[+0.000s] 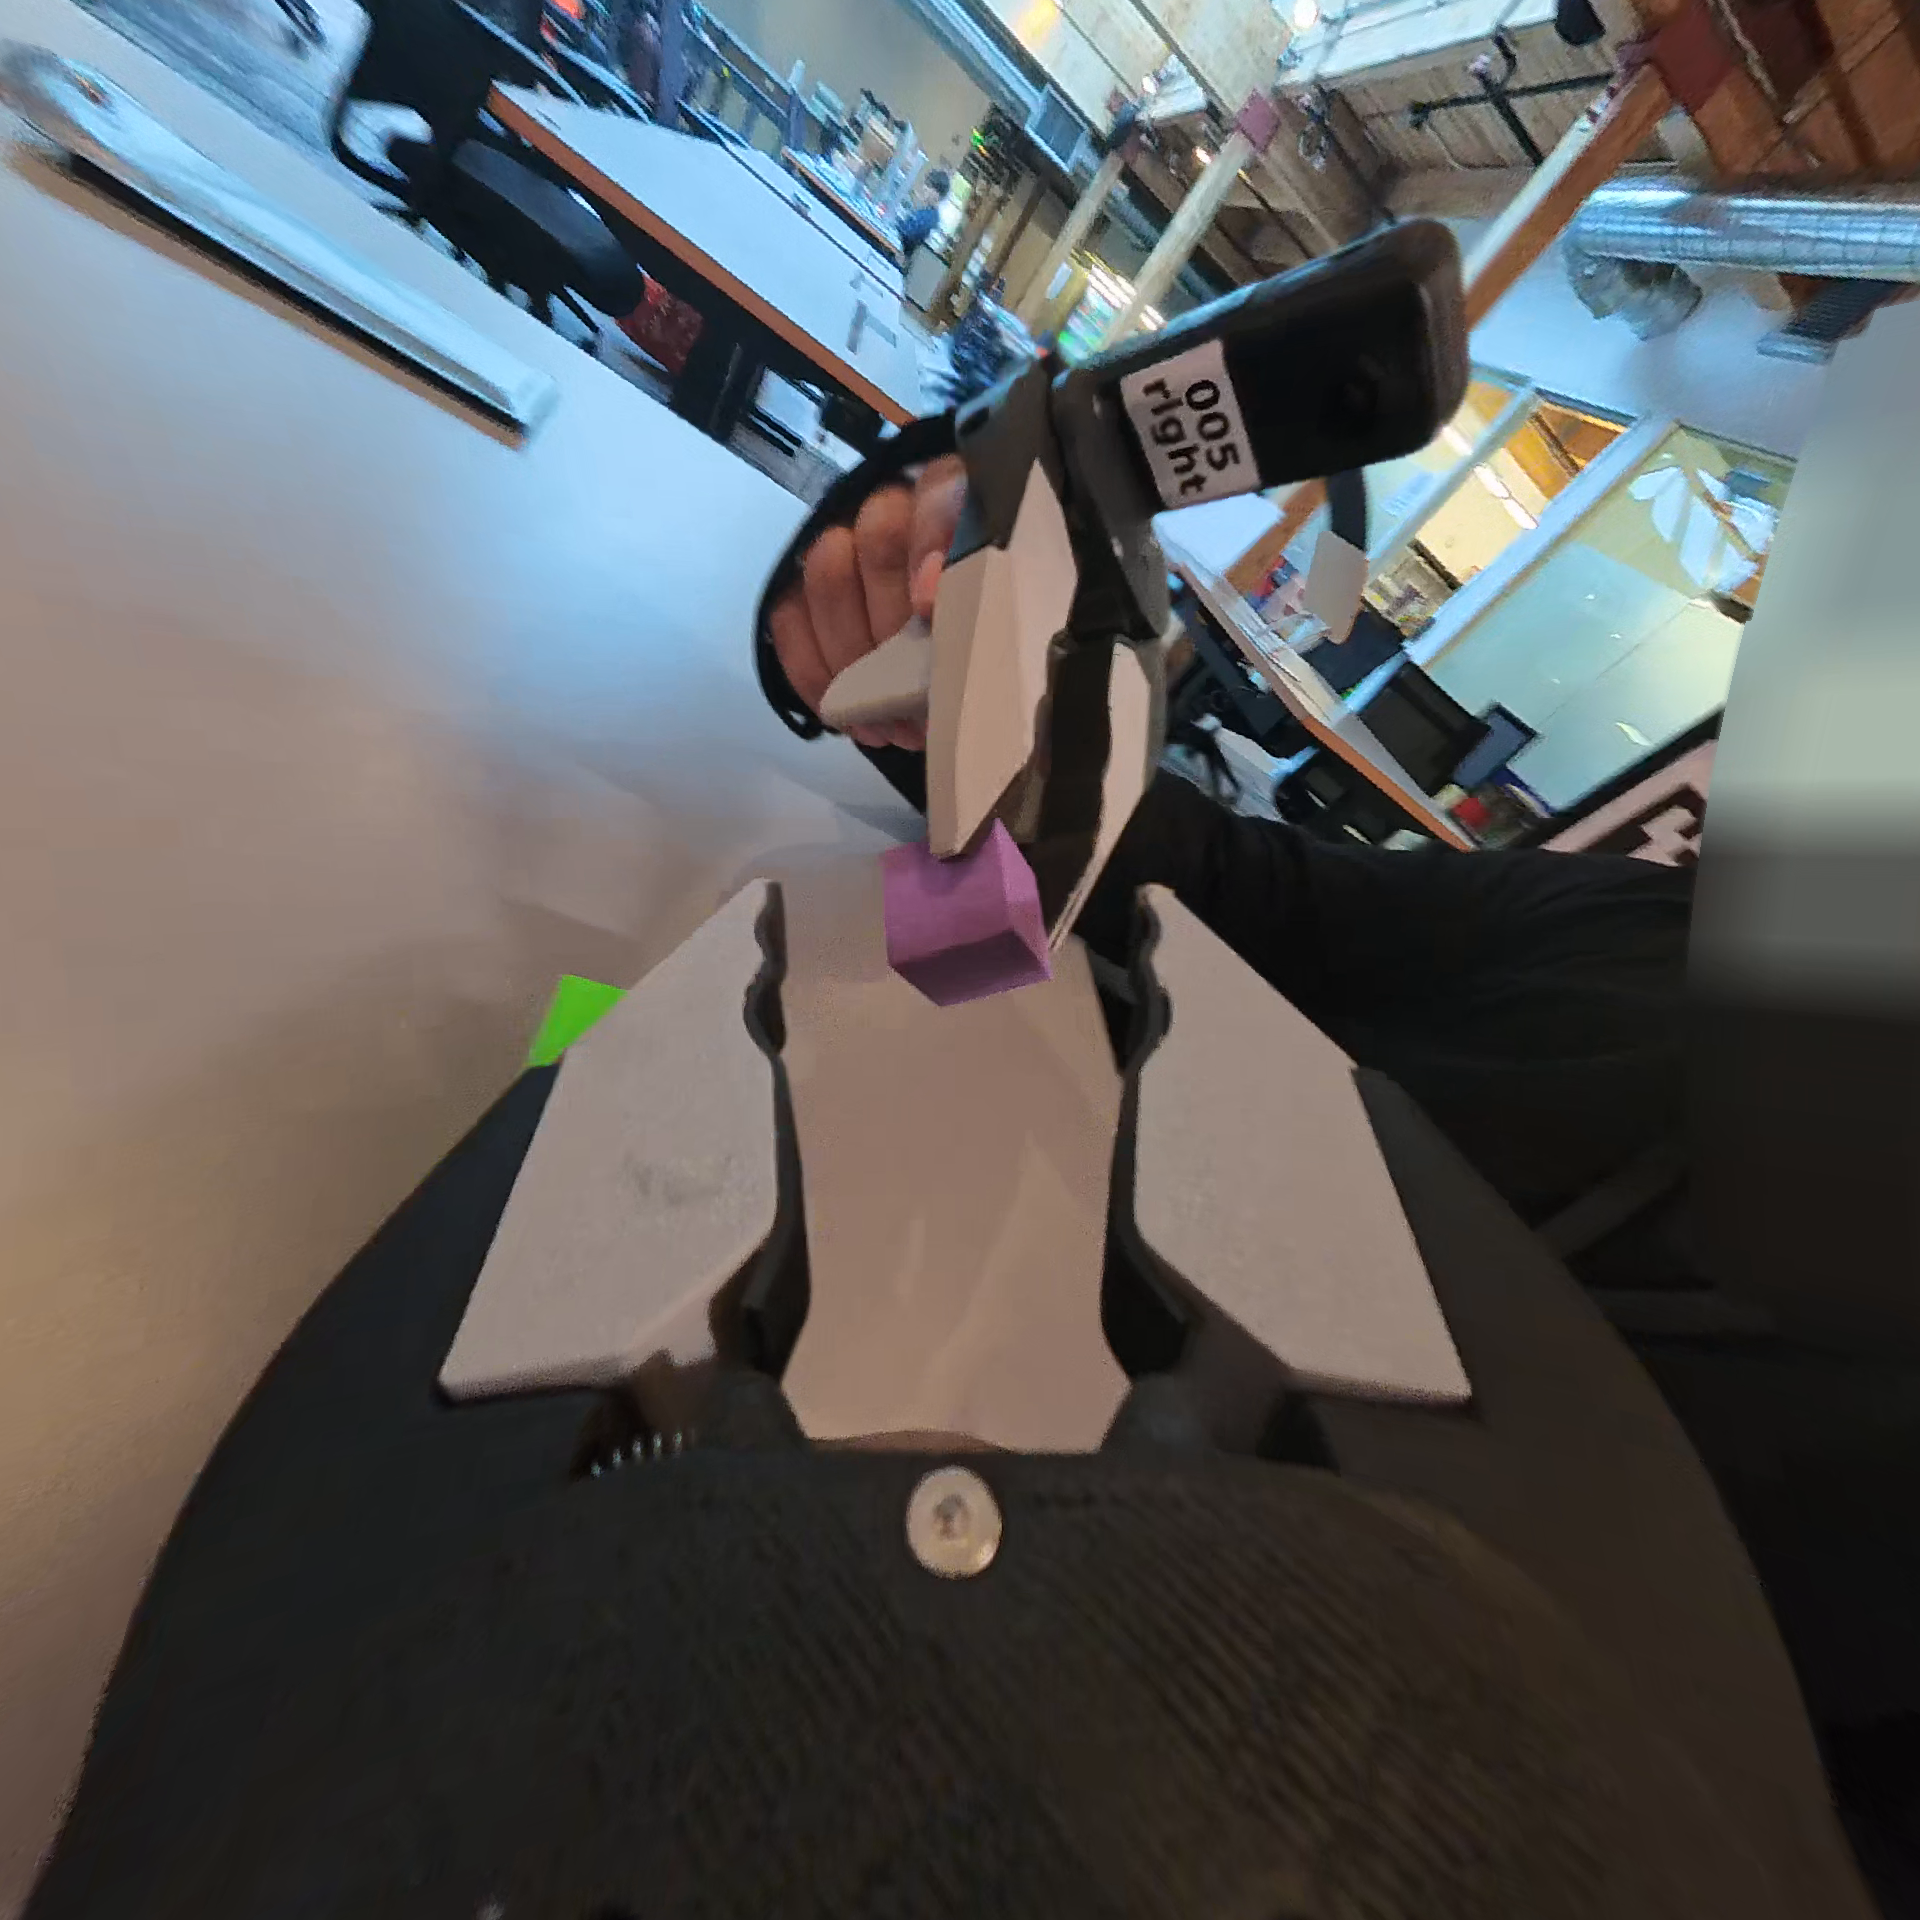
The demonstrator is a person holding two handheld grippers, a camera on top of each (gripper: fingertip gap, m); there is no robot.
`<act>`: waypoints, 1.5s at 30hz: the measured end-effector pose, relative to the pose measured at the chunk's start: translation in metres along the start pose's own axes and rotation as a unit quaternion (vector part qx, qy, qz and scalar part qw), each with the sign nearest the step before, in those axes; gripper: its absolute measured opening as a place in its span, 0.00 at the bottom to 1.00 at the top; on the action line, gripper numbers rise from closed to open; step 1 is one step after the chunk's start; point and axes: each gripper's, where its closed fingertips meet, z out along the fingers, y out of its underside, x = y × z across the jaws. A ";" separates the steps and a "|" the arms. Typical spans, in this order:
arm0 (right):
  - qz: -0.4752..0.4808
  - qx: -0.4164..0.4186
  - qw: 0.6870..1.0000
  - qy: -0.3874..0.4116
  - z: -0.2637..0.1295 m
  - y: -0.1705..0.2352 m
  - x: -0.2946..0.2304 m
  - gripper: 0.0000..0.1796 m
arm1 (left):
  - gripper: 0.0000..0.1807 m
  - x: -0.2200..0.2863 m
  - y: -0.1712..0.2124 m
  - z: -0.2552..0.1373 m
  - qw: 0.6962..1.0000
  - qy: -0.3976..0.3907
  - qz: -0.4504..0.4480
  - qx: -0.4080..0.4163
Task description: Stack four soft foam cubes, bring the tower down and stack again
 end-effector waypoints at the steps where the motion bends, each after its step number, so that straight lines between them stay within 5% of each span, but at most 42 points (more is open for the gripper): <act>1: 0.026 0.004 1.000 0.001 -0.001 0.002 0.004 0.14 | 0.37 -0.007 -0.006 -0.006 1.000 -0.025 0.012 0.015; 8: 0.290 0.048 0.956 -0.011 -0.001 0.023 0.041 0.14 | 0.31 -0.065 -0.039 -0.053 0.953 -0.271 0.108 0.085; 14: 0.323 0.085 0.942 -0.011 -0.011 0.033 0.050 0.14 | 0.26 -0.092 -0.041 -0.077 0.898 -0.410 0.146 0.068; 45: 0.296 0.019 0.955 0.027 0.016 0.060 0.038 0.14 | 0.25 -0.111 -0.028 -0.080 0.882 -0.450 0.139 0.028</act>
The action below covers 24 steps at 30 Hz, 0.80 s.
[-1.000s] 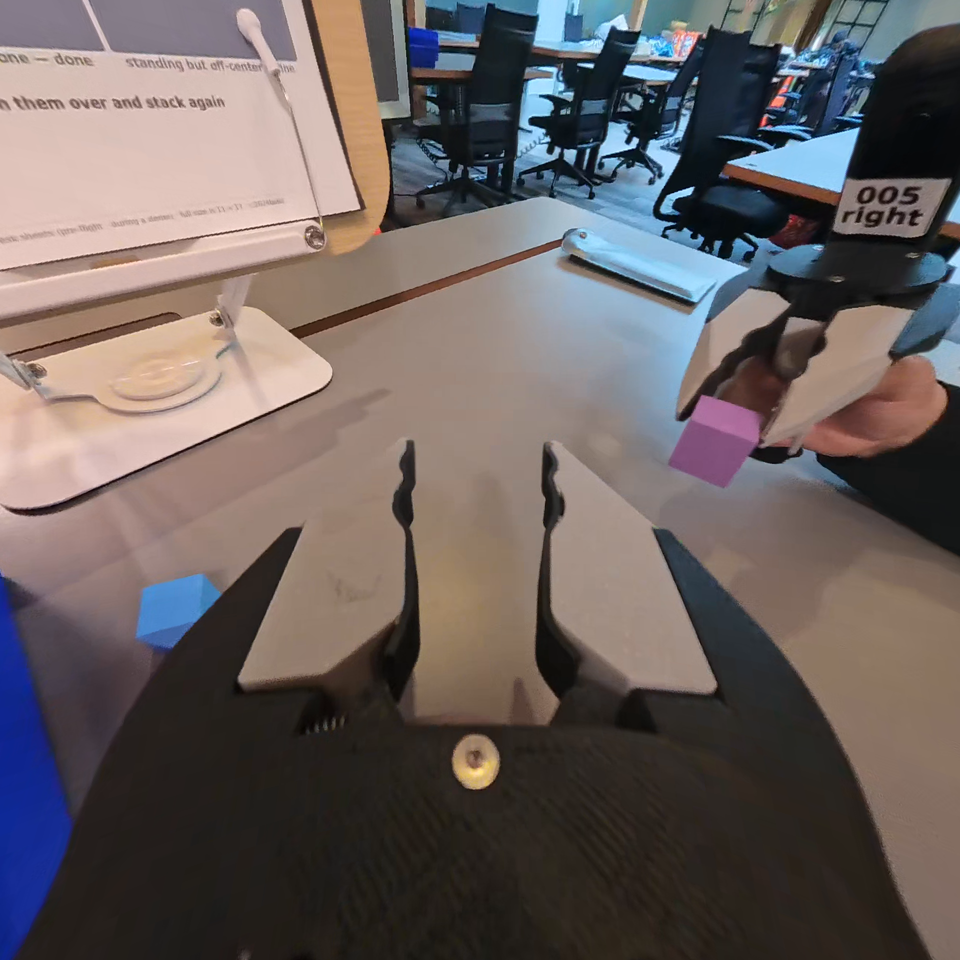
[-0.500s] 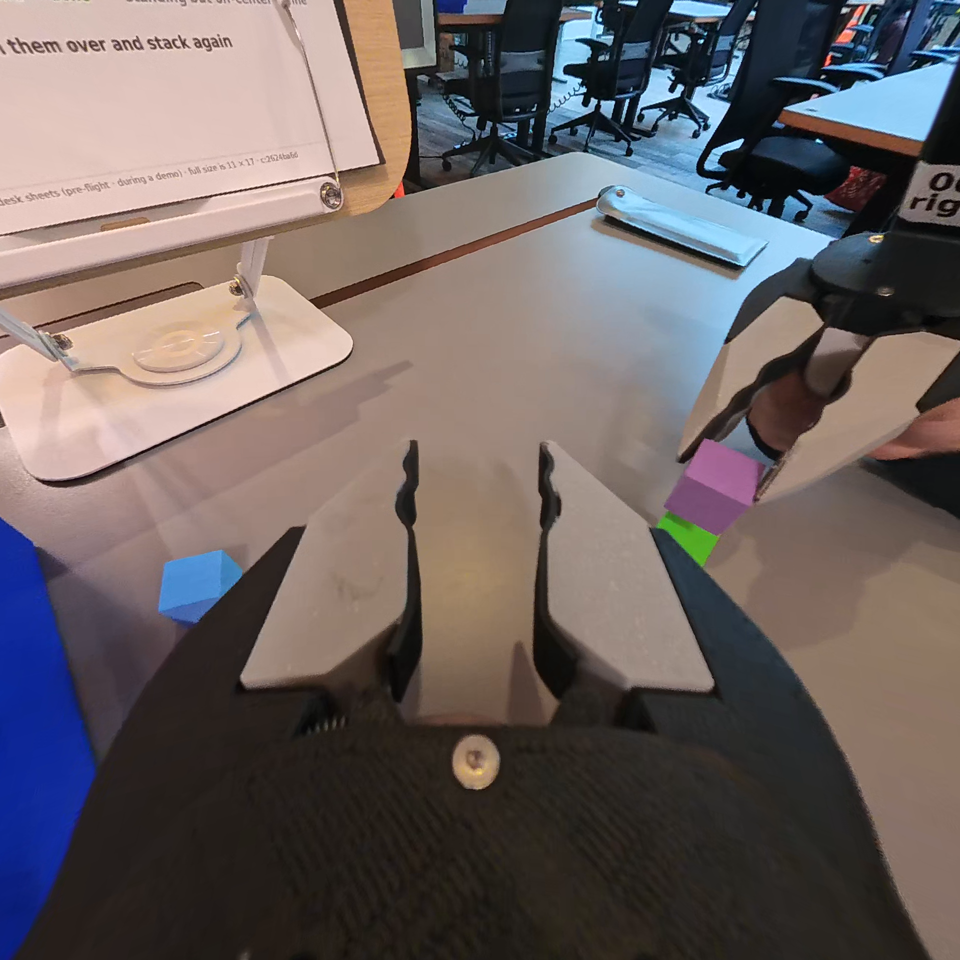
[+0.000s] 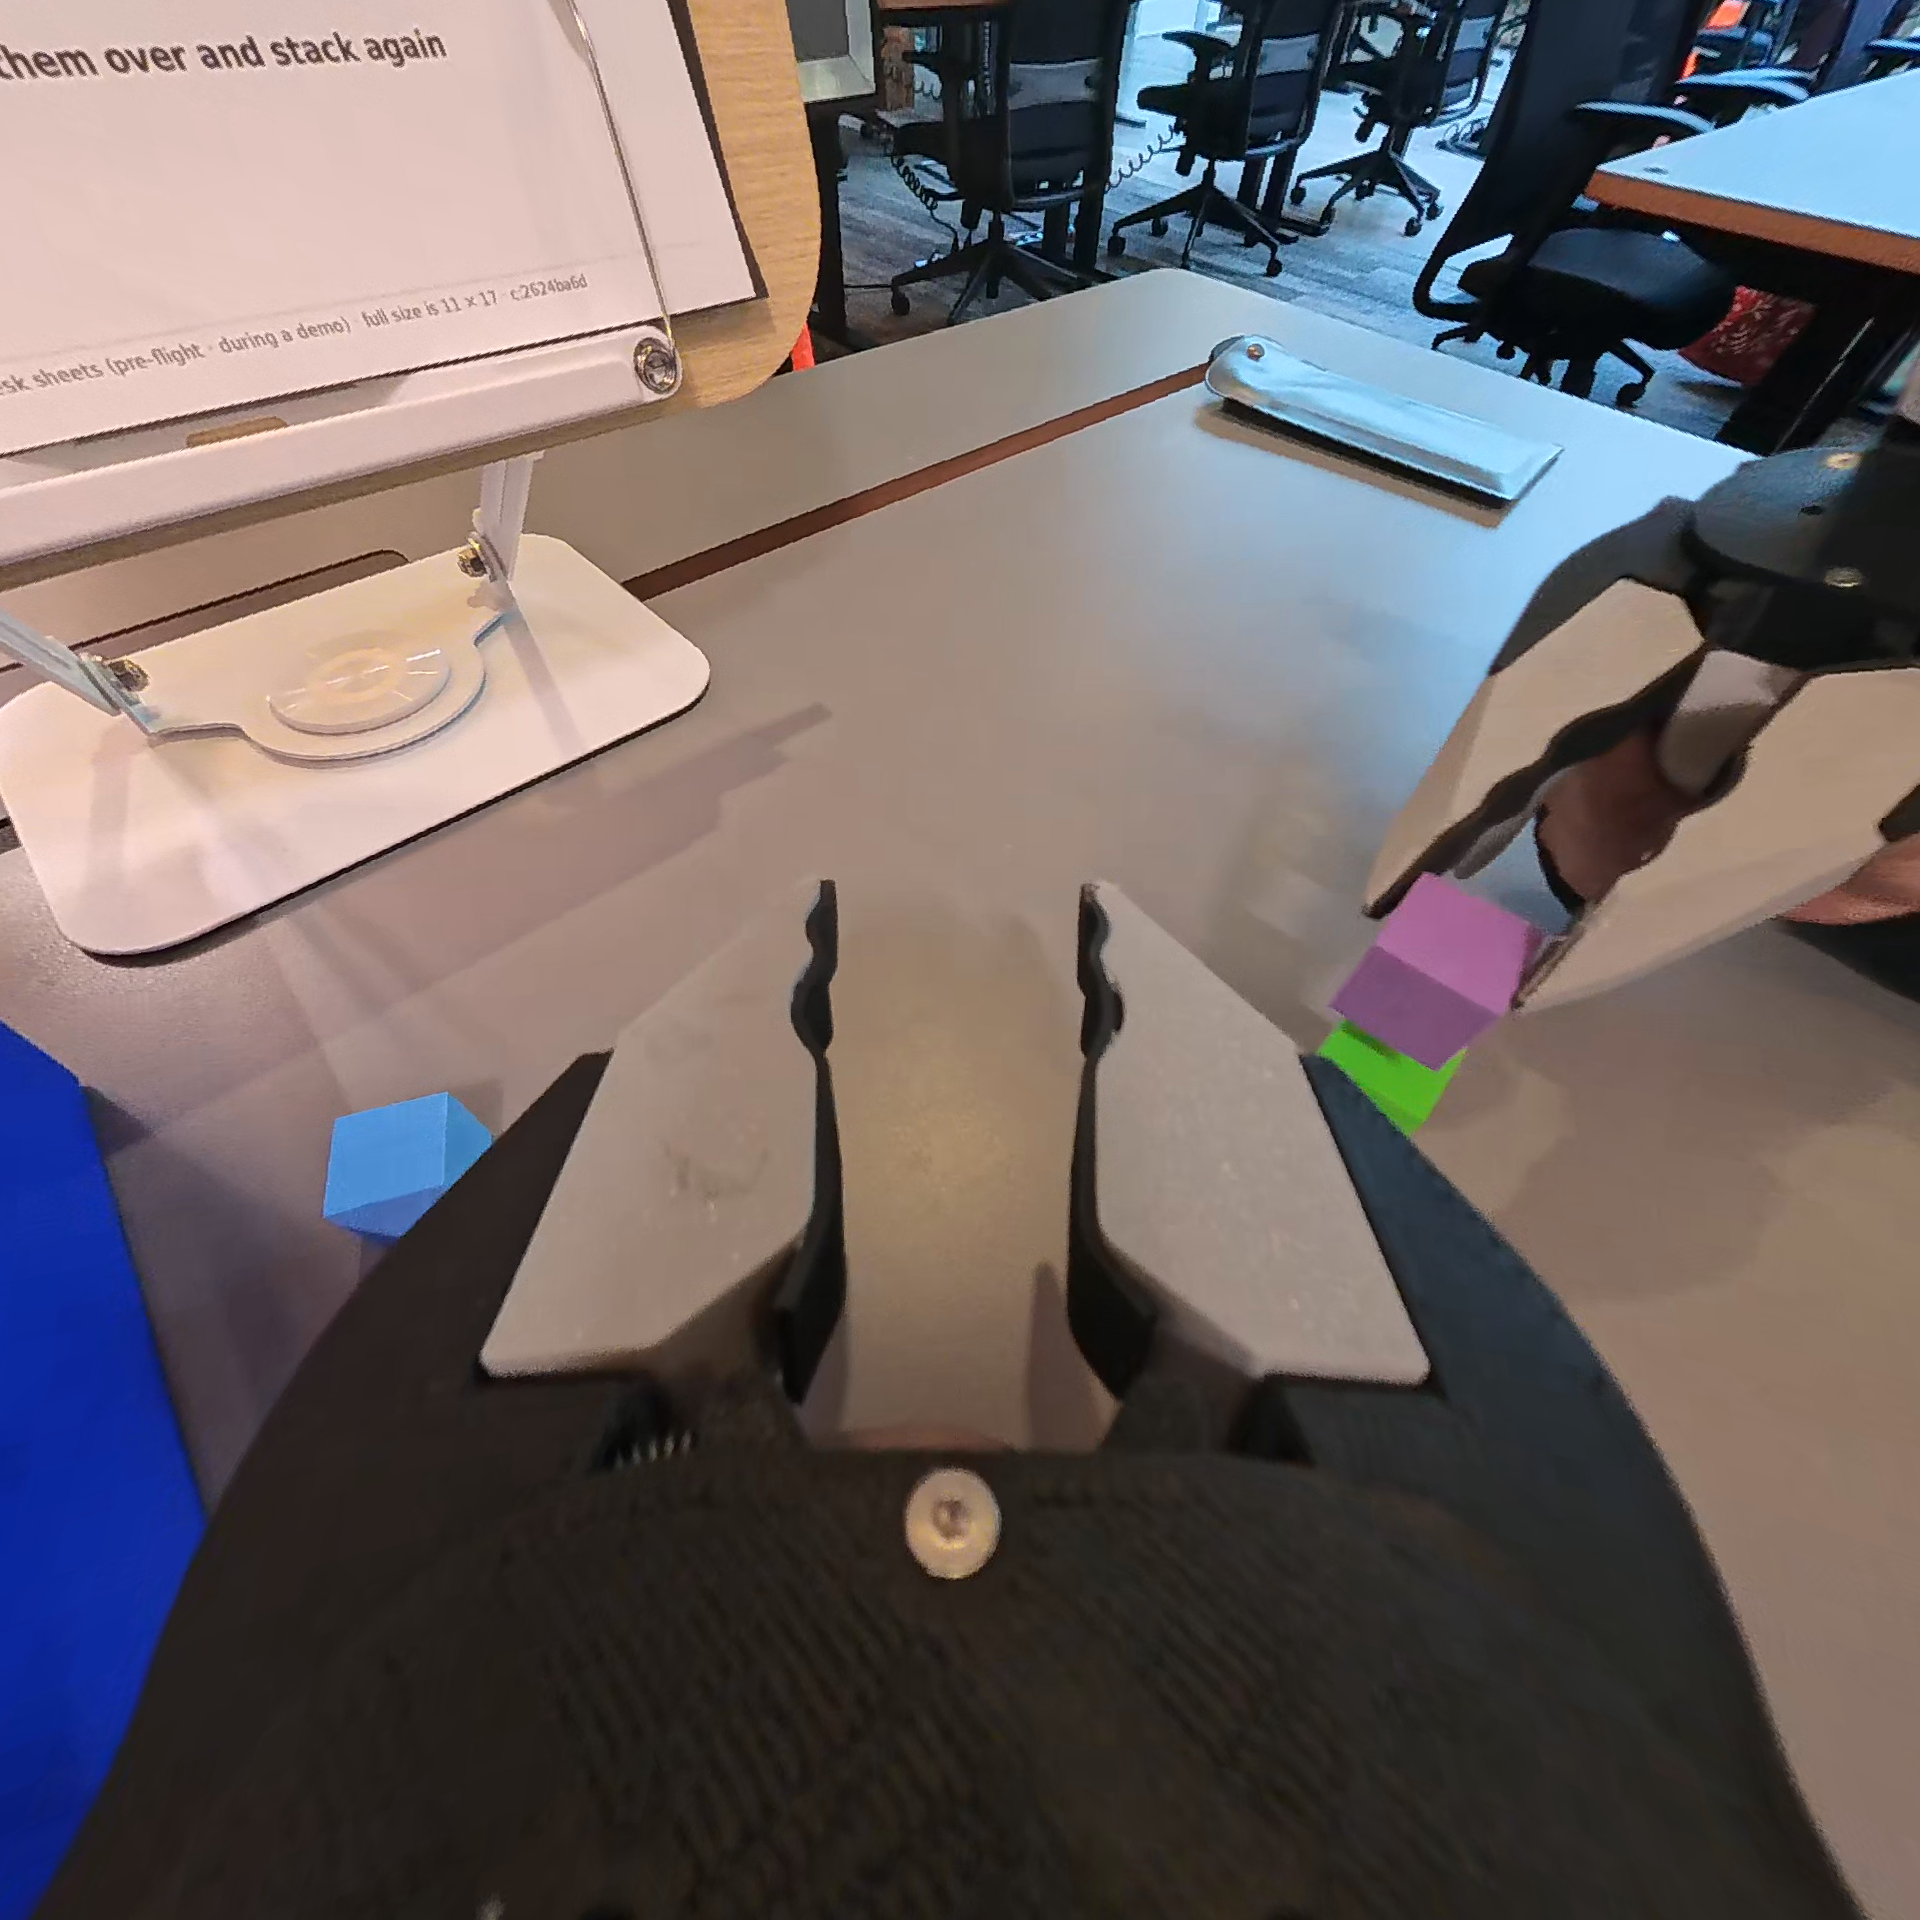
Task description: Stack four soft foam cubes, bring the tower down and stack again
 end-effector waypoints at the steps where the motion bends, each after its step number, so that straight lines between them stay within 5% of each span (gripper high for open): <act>1: -0.004 0.002 1.000 0.003 -0.001 0.000 -0.001 0.14 | 0.25 -0.001 0.000 0.000 1.000 -0.002 0.001 0.000; 24: -0.010 0.005 0.999 0.033 0.003 0.005 -0.005 0.14 | 0.25 0.002 0.002 0.002 1.000 -0.004 0.009 -0.004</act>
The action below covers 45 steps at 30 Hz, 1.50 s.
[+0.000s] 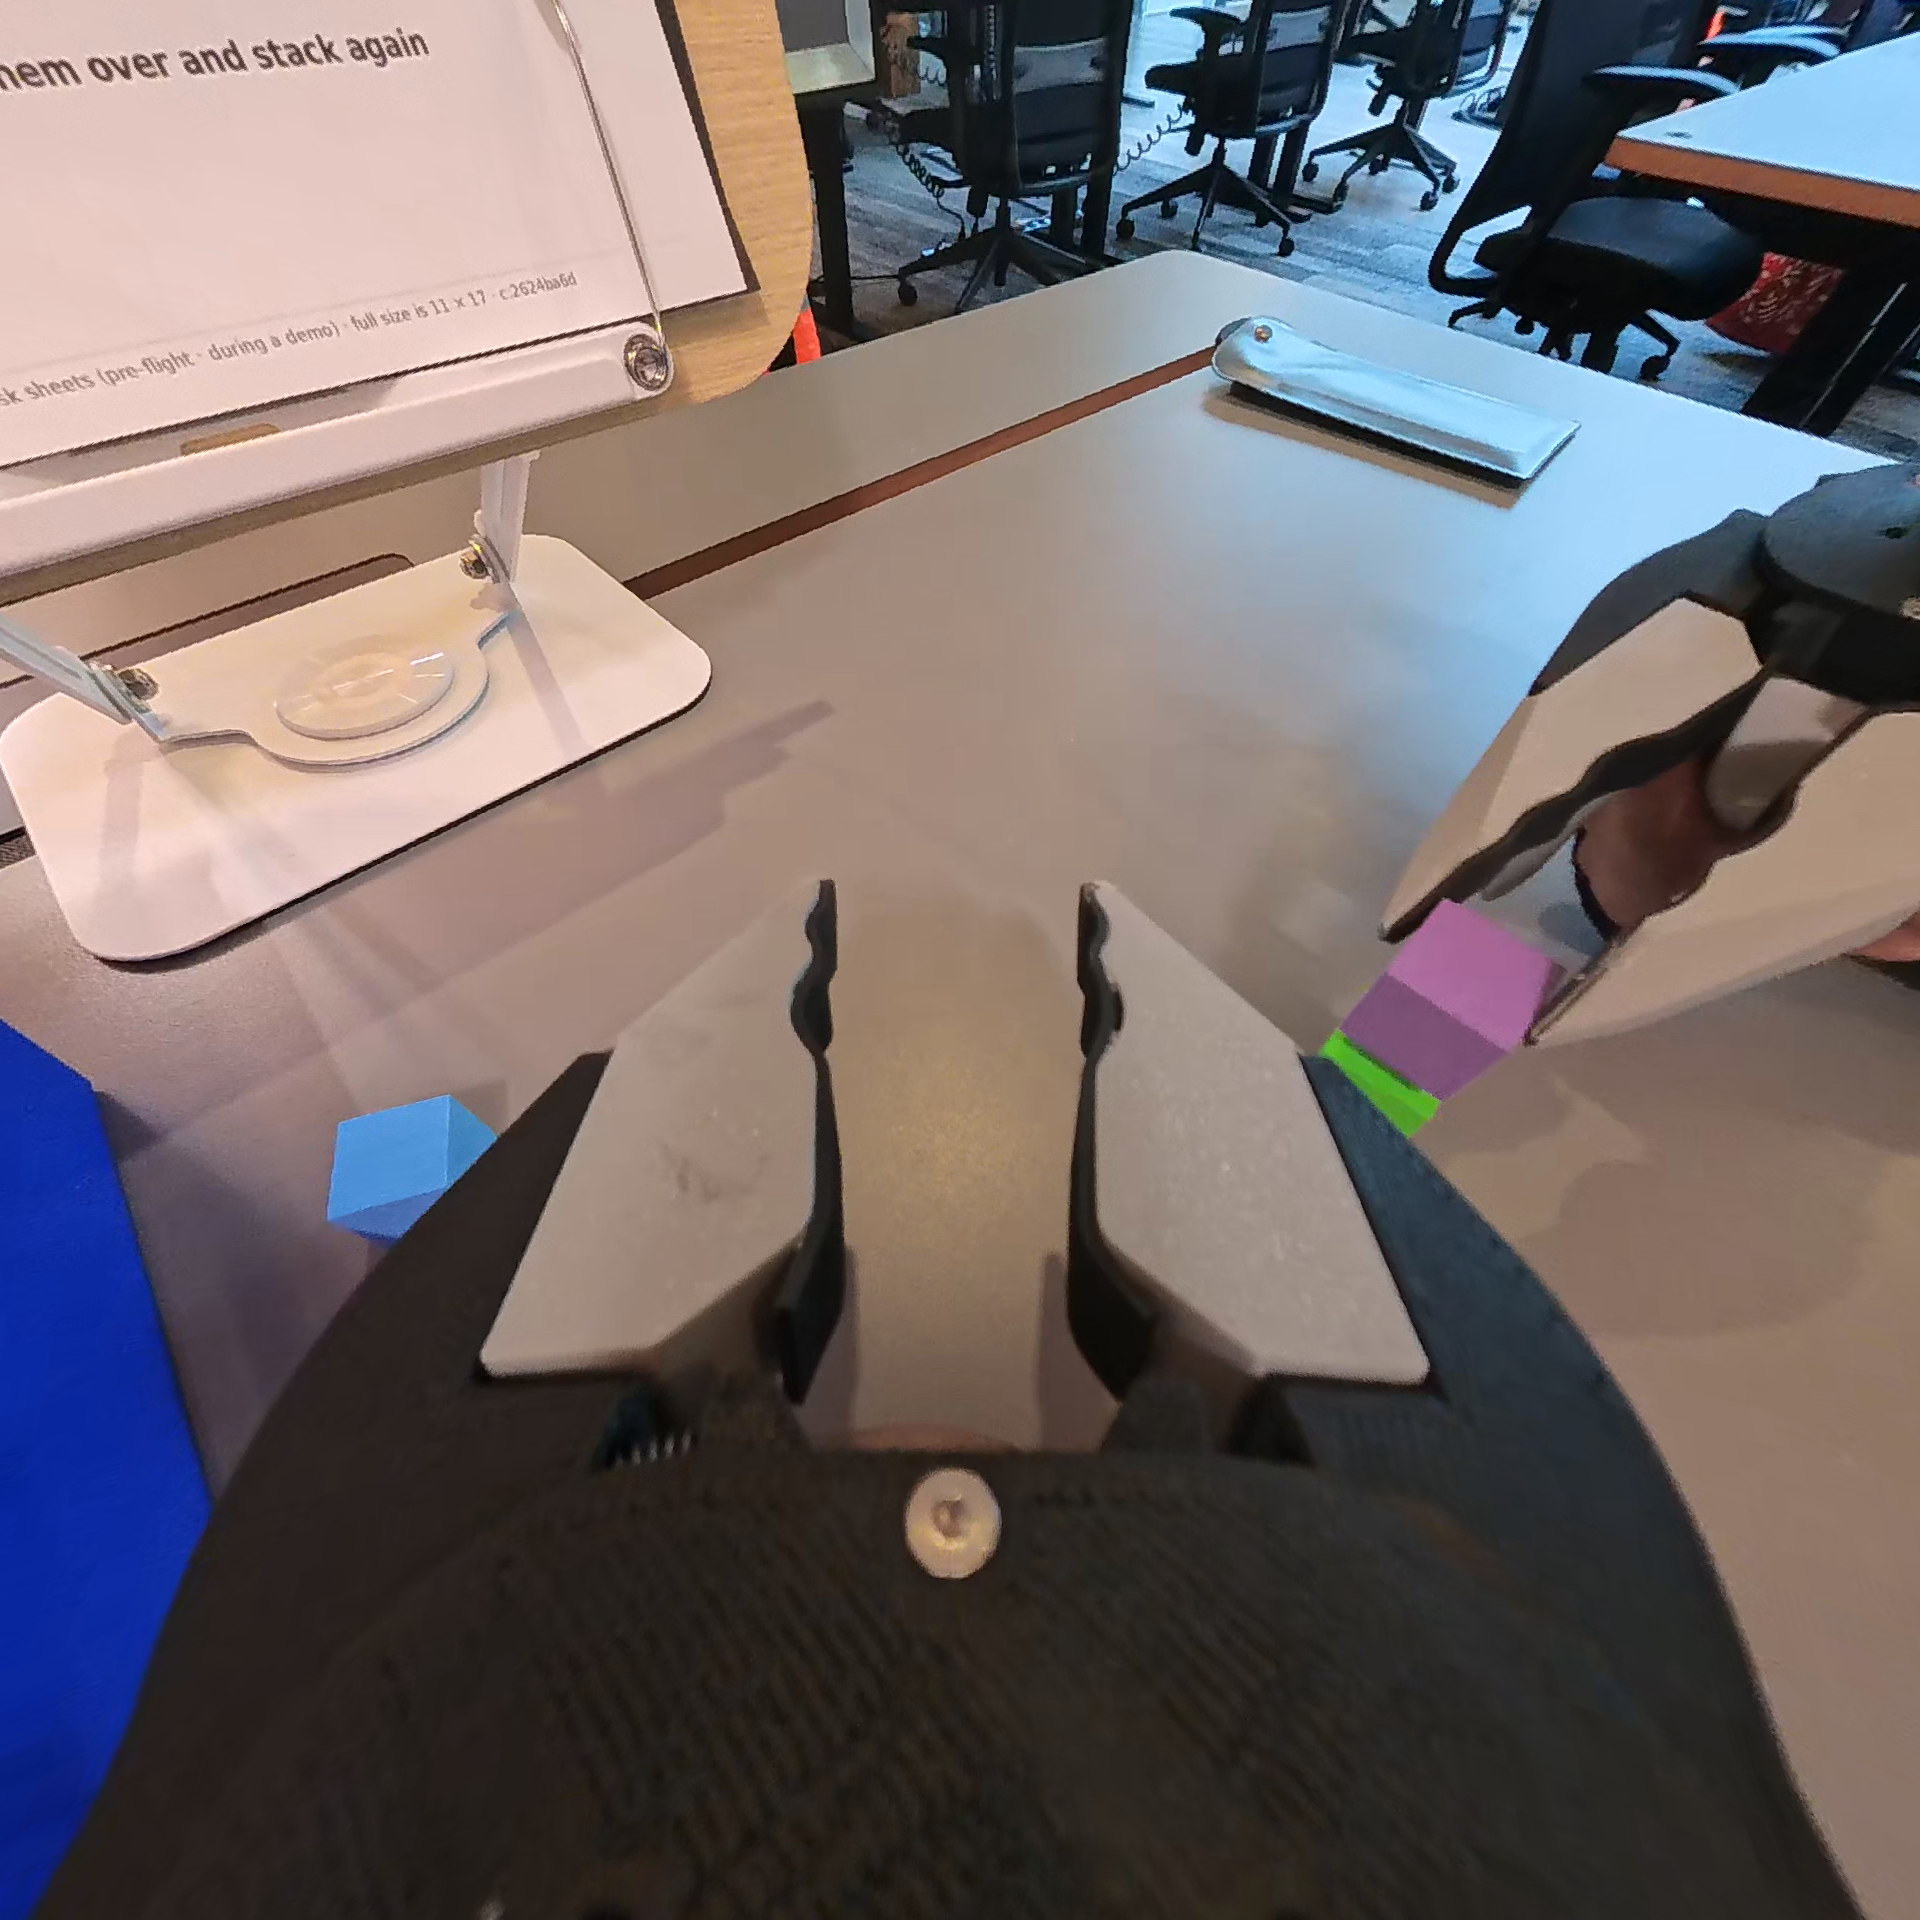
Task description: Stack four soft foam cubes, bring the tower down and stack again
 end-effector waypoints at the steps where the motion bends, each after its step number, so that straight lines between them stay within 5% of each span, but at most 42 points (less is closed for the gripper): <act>1: -0.001 -0.001 1.000 0.000 0.000 0.000 0.000 0.14 | 0.25 0.000 0.000 0.000 1.000 0.000 0.000 0.000; 26: 0.019 -0.006 1.000 -0.014 0.002 0.008 0.002 0.15 | 0.25 -0.001 0.001 0.000 1.000 -0.005 0.004 -0.003; 38: 0.030 0.062 0.998 -0.007 -0.016 -0.017 0.009 0.26 | 0.38 -0.085 0.016 -0.015 0.977 -0.172 -0.125 -0.001; 45: 0.035 0.073 0.997 -0.003 -0.021 -0.021 0.013 0.26 | 0.39 -0.102 0.063 0.009 0.965 -0.202 -0.113 -0.125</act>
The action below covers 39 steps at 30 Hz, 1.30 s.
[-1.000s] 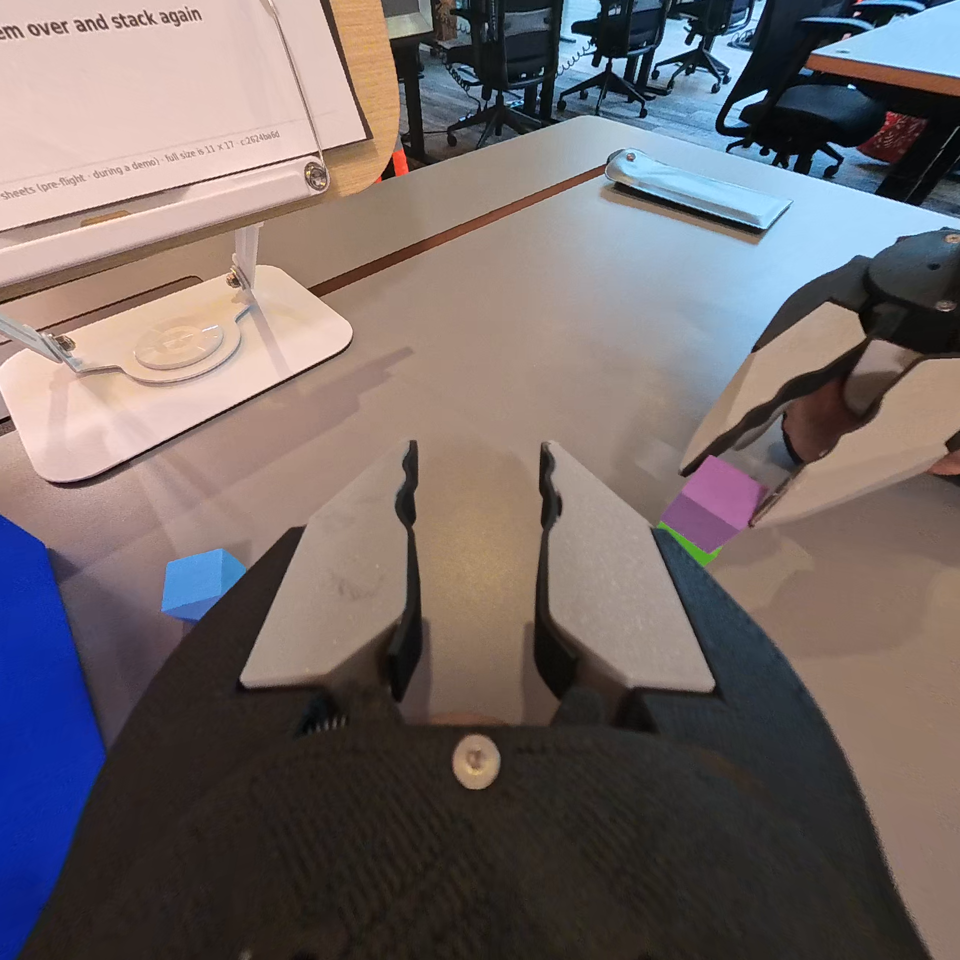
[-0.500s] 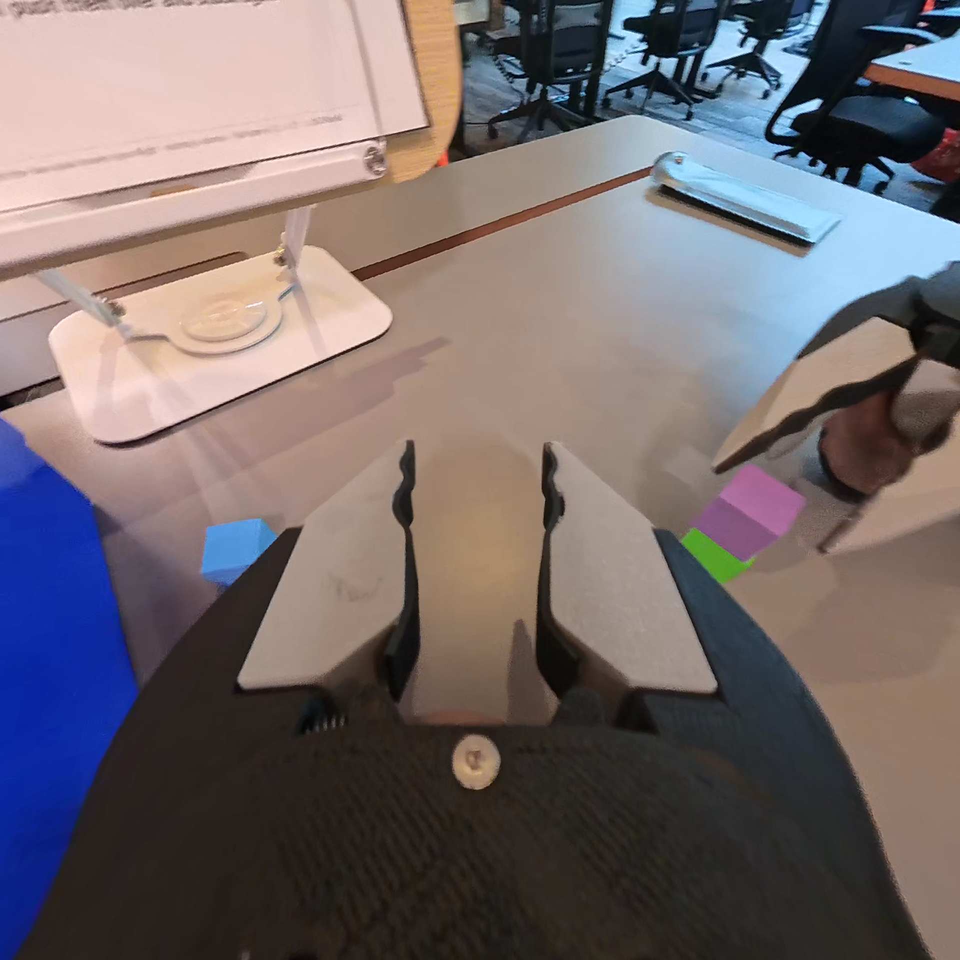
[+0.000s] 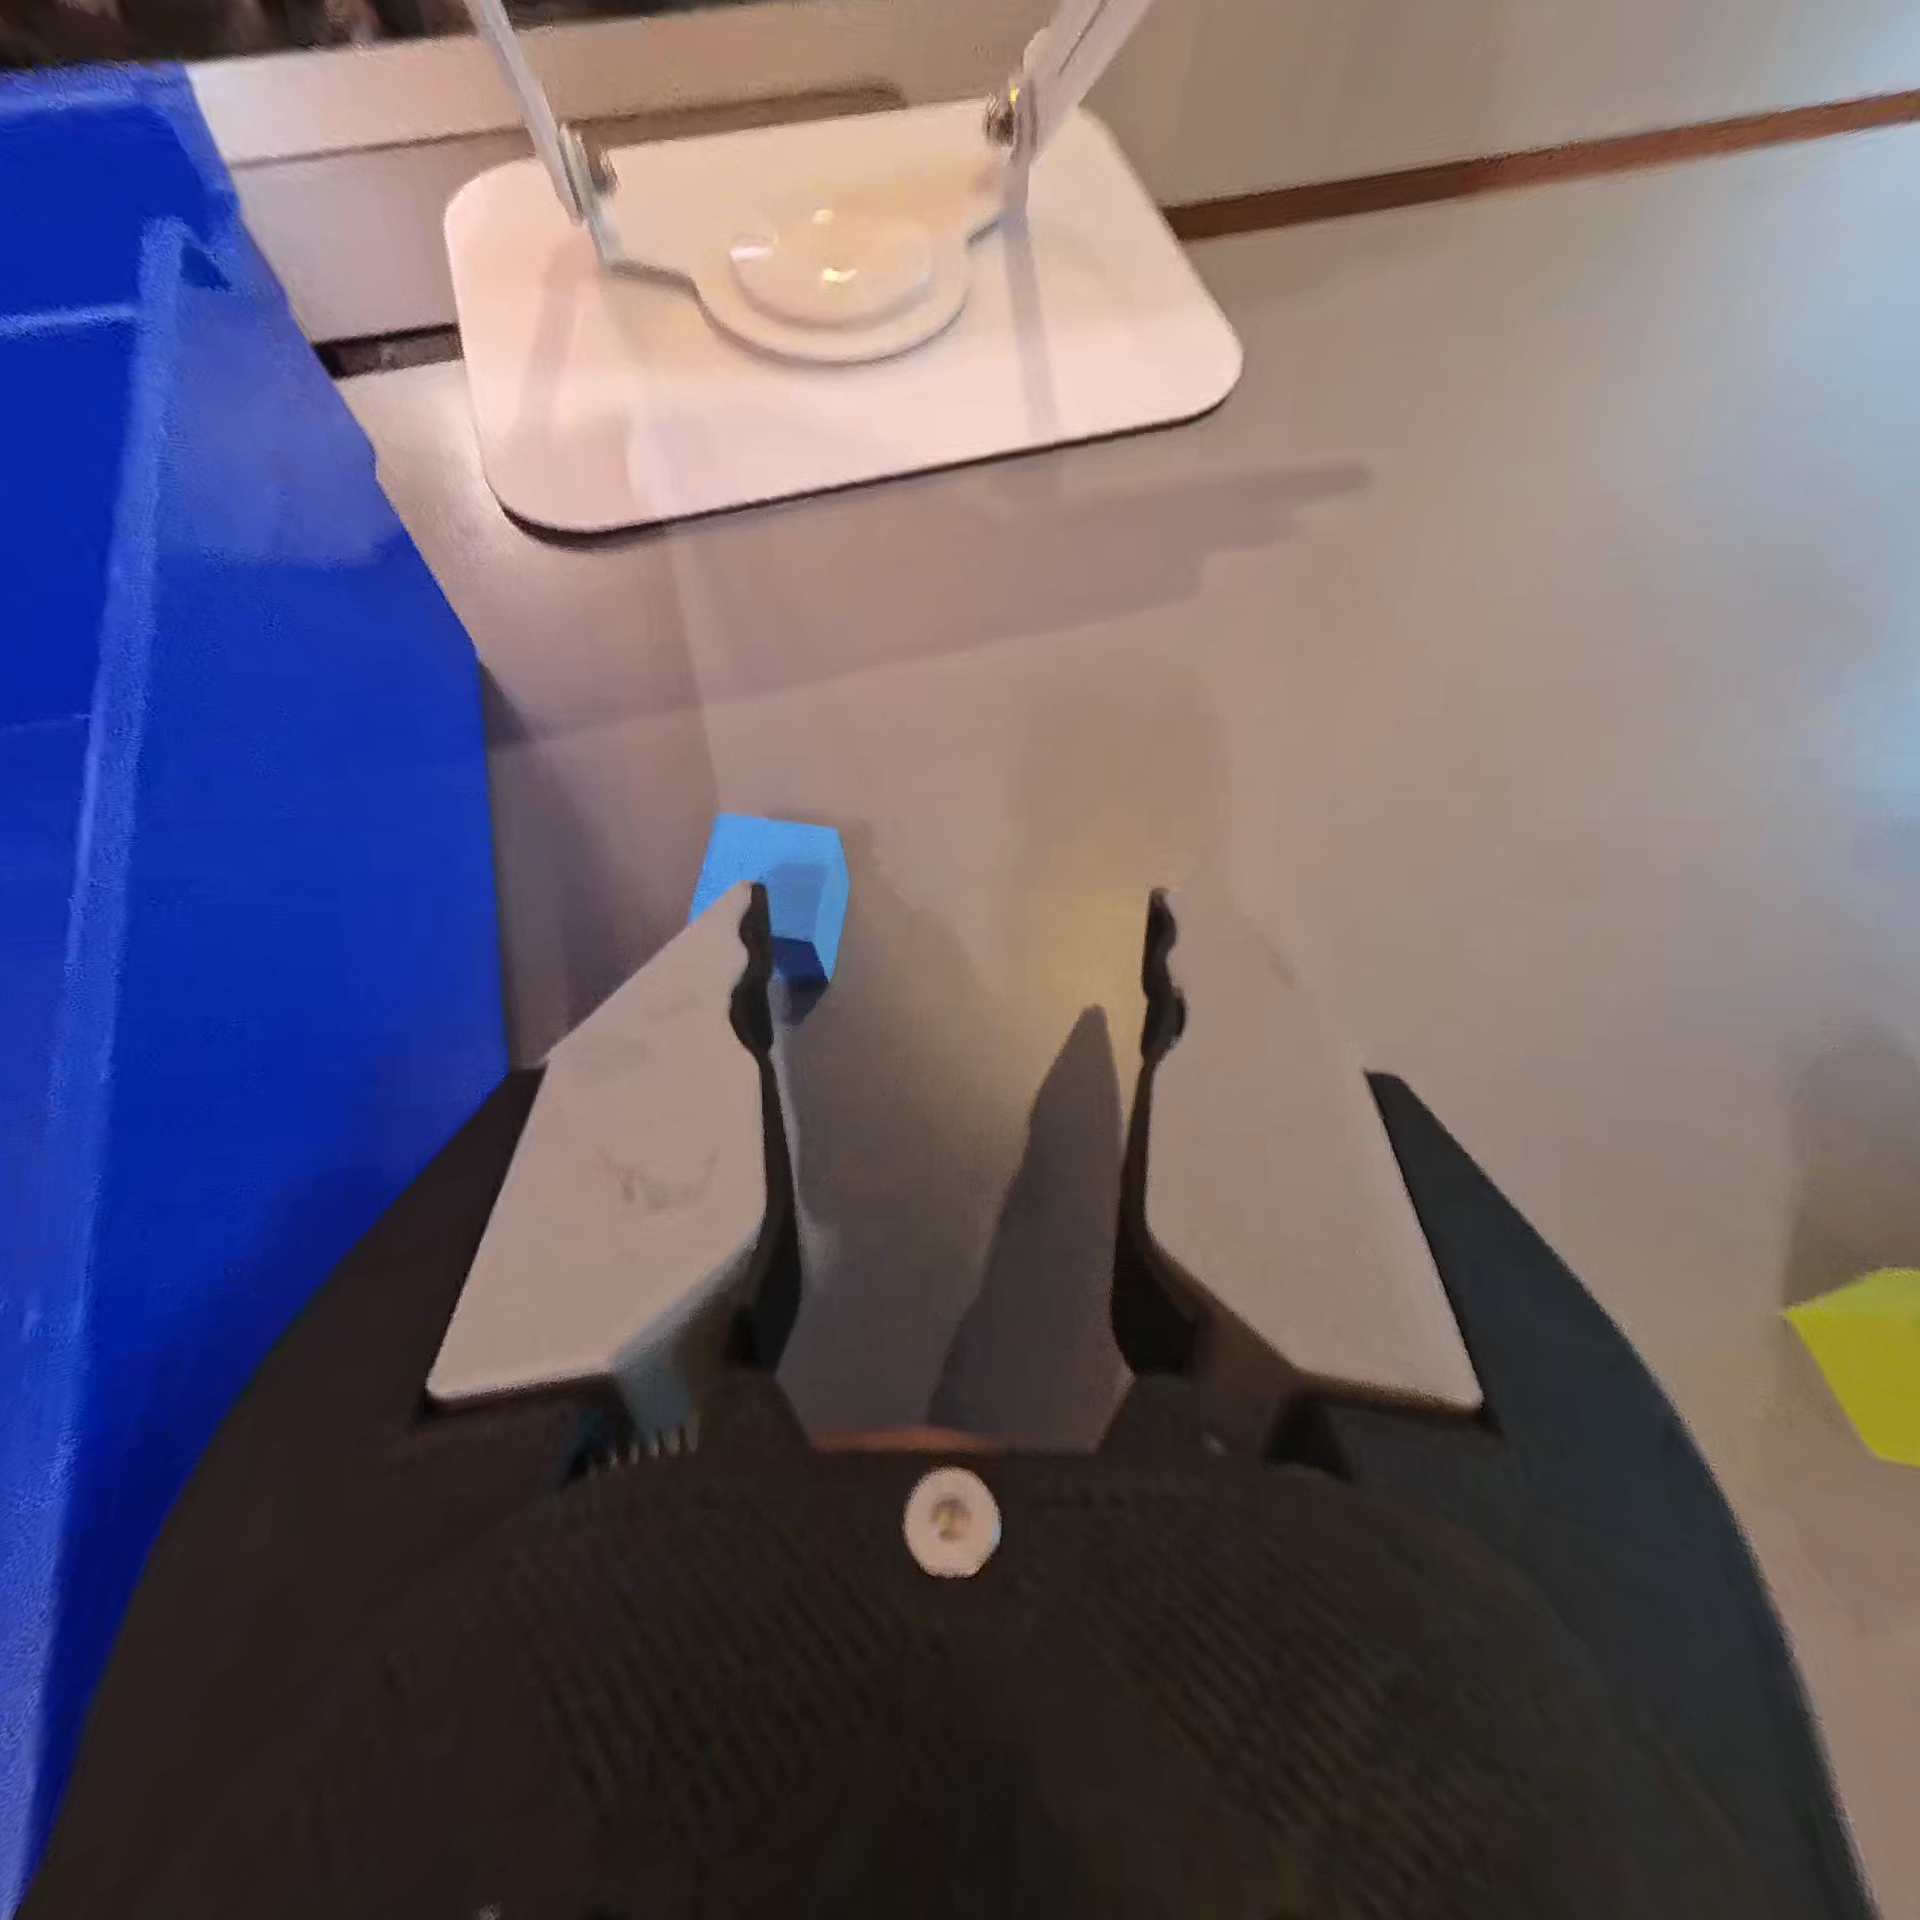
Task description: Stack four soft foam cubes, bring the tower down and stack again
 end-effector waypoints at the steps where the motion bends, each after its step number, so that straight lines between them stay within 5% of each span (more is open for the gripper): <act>1: -0.001 -0.001 1.000 -0.001 0.000 0.000 -0.001 0.26 | 0.37 -0.005 0.000 0.004 1.000 -0.017 0.005 -0.004; 15: -0.002 0.001 1.000 -0.009 0.000 -0.004 -0.005 0.25 | 0.34 -0.037 0.004 0.019 0.989 -0.122 0.057 -0.064; 21: 0.002 -0.005 1.000 -0.009 0.003 0.000 -0.004 0.24 | 0.34 -0.041 -0.016 0.012 0.993 -0.110 0.031 -0.035; 30: -0.002 -0.003 1.000 -0.015 0.003 -0.003 -0.008 0.24 | 0.34 -0.044 -0.001 0.035 0.985 -0.117 0.048 -0.118; 33: 0.002 0.001 1.000 -0.016 0.002 -0.005 -0.008 0.23 | 0.19 -0.046 0.001 0.036 0.985 -0.118 0.055 -0.109; 39: 0.005 0.006 1.000 -0.010 -0.001 -0.007 -0.004 0.23 | 0.18 -0.004 0.005 0.021 0.992 -0.036 0.103 -0.062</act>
